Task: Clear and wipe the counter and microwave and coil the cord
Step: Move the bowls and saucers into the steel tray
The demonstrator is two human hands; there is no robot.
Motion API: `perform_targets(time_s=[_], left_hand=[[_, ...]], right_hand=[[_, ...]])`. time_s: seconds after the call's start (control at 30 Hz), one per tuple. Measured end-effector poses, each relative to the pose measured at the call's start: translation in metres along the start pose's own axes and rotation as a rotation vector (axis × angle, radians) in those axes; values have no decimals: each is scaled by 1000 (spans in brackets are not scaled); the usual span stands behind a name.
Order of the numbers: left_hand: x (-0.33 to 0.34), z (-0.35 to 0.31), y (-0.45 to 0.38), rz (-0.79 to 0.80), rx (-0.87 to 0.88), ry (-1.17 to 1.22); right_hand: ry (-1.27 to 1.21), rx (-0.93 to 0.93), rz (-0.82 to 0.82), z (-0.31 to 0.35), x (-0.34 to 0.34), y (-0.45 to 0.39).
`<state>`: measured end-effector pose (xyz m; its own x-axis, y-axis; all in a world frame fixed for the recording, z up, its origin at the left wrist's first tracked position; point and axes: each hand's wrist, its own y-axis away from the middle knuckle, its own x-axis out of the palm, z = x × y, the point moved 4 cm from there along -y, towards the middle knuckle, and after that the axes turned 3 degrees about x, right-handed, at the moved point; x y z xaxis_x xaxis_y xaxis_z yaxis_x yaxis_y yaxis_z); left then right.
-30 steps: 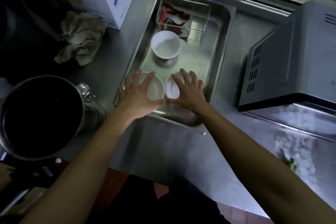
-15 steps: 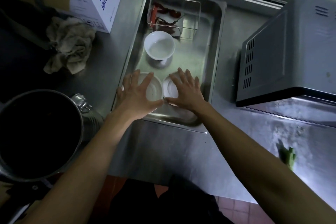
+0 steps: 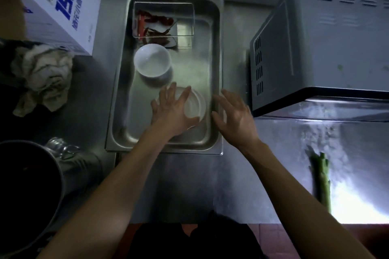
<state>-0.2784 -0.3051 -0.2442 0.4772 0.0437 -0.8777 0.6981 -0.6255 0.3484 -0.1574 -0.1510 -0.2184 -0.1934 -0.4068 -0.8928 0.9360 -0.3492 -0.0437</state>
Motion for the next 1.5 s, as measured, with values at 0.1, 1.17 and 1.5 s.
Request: perform_targets(time_s=[0.1,1.17,1.5], left_hand=[[11,-13,-13,-4,31,-56],[15,-24,20,-36,279,-49],[-8,-100,54,-28,539,-75]], right_hand=[[2,46,7,-12,-1,10],[44,378,160,0,-14,64],[83,552,171,-17,-61,123]])
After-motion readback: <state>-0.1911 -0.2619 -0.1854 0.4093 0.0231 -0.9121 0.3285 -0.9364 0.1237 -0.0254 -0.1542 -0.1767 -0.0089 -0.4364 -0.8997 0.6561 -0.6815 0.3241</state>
